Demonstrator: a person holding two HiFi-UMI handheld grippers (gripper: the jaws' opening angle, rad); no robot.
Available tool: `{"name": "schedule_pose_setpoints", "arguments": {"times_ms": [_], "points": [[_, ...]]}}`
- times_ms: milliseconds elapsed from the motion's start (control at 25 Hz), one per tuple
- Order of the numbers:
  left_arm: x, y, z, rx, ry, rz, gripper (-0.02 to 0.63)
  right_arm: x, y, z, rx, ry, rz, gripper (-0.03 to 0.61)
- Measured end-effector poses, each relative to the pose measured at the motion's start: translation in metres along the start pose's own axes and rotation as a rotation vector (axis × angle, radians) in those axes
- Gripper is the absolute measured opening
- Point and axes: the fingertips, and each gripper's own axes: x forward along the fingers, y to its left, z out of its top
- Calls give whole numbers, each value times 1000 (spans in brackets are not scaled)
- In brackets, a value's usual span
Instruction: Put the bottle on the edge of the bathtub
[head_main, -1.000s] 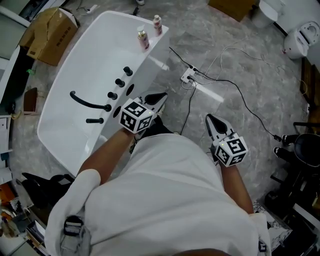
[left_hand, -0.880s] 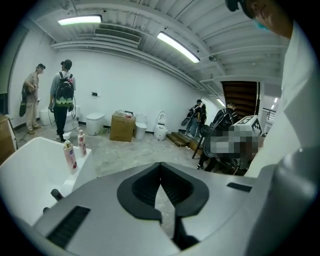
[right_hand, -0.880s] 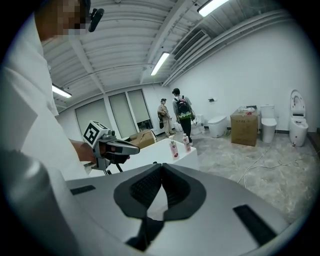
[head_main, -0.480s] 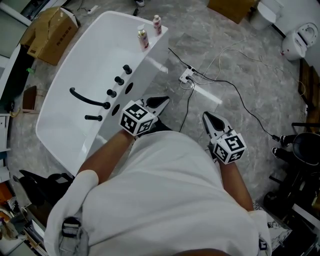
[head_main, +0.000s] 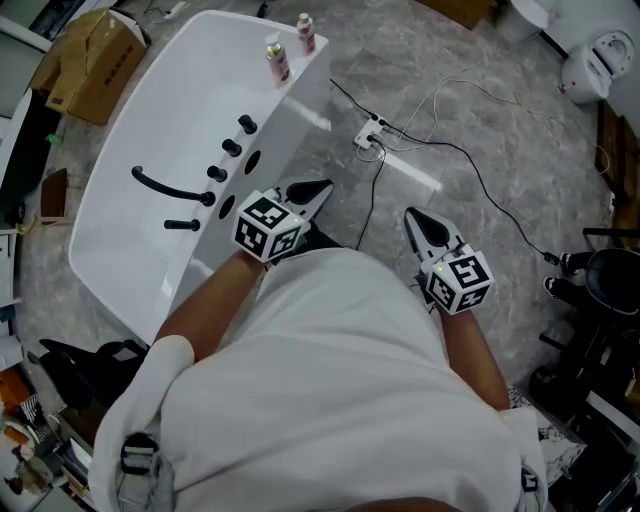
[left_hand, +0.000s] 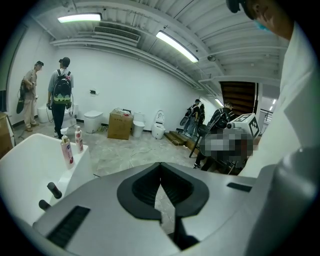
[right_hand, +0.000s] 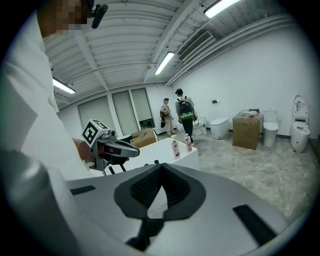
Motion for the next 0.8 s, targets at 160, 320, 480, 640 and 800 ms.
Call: {"name": "schedule_pose_setpoints", "arguments": {"times_ms": [160, 320, 480, 640, 800], "points": [[3, 1, -2, -5, 8, 2, 18, 0, -3, -2, 5, 2, -2, 8], [2, 3, -4, -6, 18, 5, 18, 2, -3, -4, 11, 5, -2, 8], [5, 8, -6, -11, 31, 7, 18, 5, -7, -6, 16, 12, -3, 8], [9, 16, -5, -15, 38, 8, 18, 11, -11, -4, 21, 17, -3, 8], [15, 27, -2, -20, 39, 9, 18, 20, -16, -1, 20, 26, -4, 8]]}}
